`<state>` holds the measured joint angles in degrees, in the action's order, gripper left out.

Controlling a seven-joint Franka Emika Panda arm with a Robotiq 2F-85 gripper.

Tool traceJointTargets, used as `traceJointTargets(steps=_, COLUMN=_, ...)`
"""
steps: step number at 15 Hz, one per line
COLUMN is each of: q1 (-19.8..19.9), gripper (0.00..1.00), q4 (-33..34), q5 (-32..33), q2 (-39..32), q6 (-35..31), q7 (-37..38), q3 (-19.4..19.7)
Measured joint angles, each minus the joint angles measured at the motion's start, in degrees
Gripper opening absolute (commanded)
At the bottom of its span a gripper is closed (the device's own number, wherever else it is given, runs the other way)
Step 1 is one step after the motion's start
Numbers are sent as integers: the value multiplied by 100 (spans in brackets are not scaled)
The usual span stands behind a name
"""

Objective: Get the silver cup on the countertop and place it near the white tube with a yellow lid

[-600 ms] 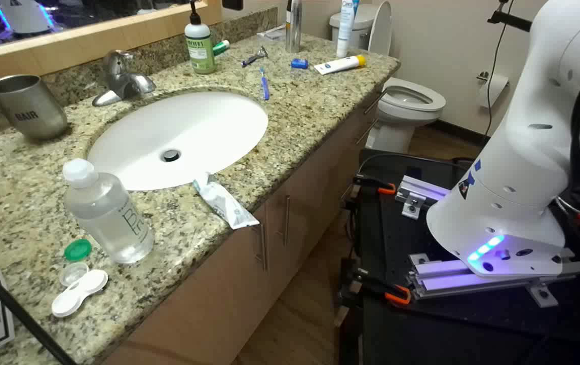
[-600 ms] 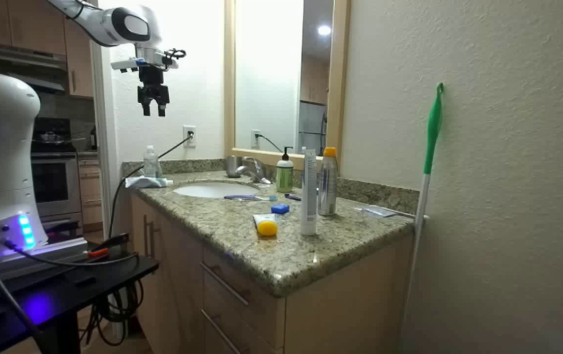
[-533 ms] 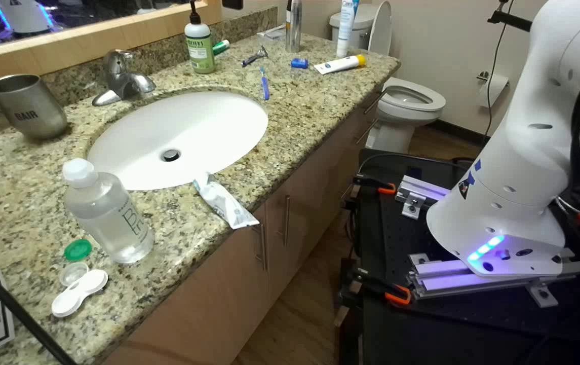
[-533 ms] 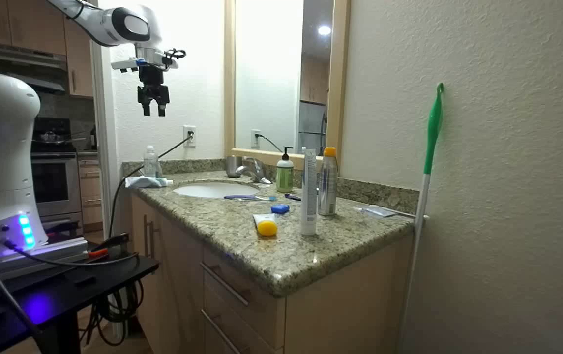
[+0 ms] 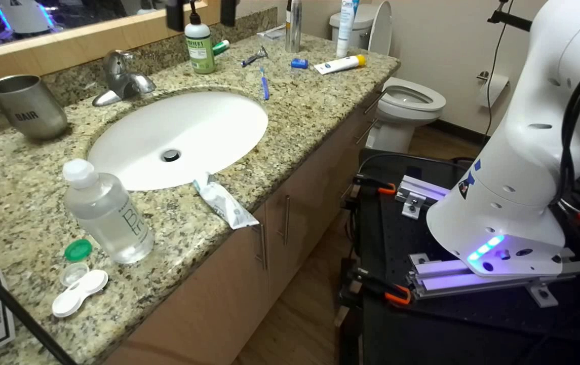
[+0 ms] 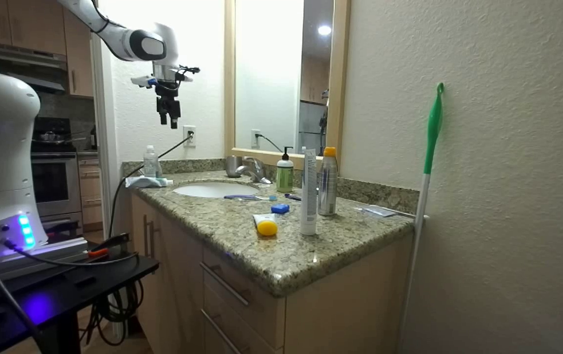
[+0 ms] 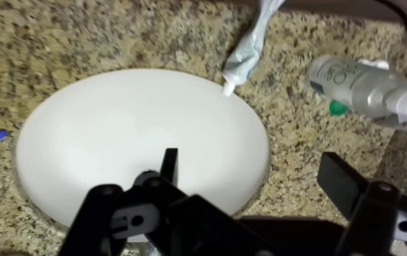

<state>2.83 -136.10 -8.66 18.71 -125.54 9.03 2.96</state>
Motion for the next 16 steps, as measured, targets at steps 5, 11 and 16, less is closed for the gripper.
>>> traceJointTargets(steps=5, q1=-158, gripper=100, q4=902, q5=-602, q2=-1833, q6=-2332, q7=863, q3=-191)
traceJointTargets(steps=11, q1=-312, gripper=100, q4=1574, q5=100, q2=-2769, q6=-3026, q7=1855, q3=-244)
traceJointTargets(steps=16, q1=-312, gripper=100, q4=2150, q5=99, q2=-3215, q6=-3043, q7=2780, q3=119)
